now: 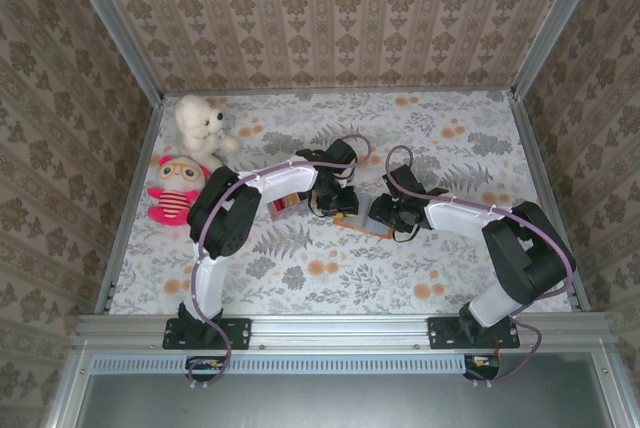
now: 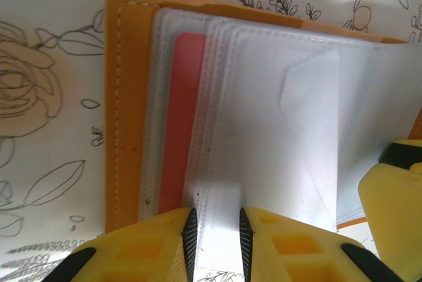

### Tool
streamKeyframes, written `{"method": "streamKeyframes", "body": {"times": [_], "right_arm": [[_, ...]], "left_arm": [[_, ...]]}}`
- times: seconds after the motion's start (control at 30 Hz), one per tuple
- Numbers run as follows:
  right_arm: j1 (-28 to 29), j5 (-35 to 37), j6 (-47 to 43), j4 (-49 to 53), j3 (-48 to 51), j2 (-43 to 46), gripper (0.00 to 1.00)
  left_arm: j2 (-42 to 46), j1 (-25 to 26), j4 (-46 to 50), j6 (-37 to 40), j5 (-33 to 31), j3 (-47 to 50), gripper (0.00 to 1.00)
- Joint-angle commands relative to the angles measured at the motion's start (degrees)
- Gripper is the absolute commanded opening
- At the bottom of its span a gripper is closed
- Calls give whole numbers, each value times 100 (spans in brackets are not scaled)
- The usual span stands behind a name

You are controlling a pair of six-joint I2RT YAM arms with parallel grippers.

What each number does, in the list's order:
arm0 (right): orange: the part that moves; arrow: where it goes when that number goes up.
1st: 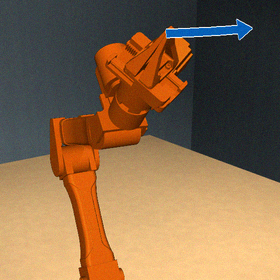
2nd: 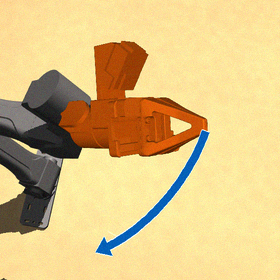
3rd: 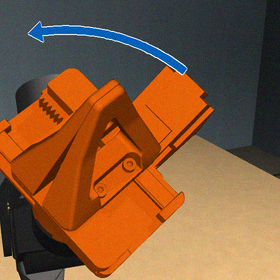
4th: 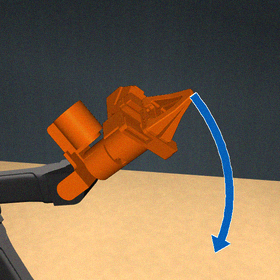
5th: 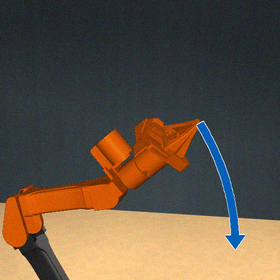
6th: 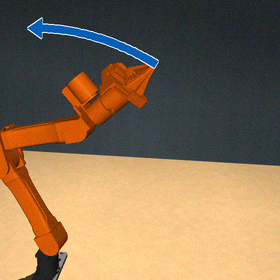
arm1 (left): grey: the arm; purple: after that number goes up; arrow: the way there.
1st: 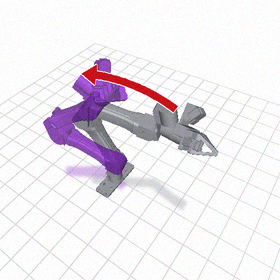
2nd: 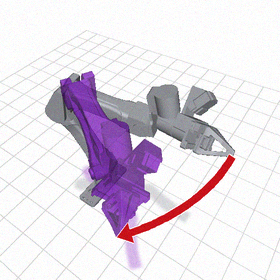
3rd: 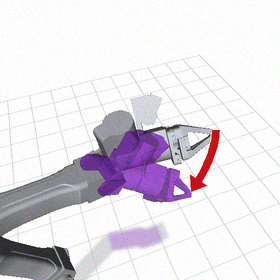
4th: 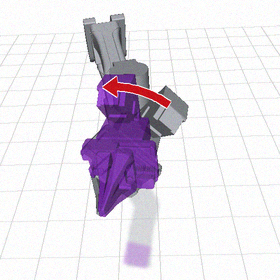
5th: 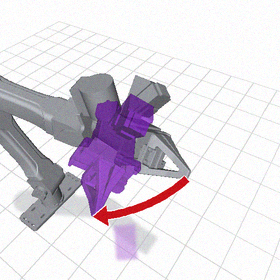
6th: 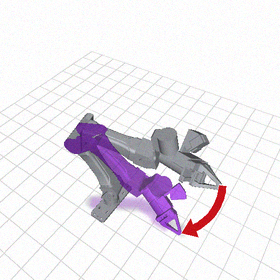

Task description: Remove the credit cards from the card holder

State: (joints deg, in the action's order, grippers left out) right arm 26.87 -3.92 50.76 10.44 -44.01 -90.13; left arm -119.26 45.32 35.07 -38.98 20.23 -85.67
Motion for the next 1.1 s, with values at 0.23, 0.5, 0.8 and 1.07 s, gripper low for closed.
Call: {"method": "streamKeyframes", "body": {"times": [0.23,0.5,0.8,1.07], "right_arm": [[-48,-221,-110,44,260,-122,42],[-86,-456,-225,-276,423,107,48],[-95,-548,-187,-575,665,363,58],[-102,-557,-208,-714,802,821,69]], "left_arm": [[-308,-24,-281,-4,552,-134,26],[-315,-45,-277,12,415,16,14],[-343,-56,-307,1,346,129,9],[-371,-62,-290,-9,254,243,6]]}}
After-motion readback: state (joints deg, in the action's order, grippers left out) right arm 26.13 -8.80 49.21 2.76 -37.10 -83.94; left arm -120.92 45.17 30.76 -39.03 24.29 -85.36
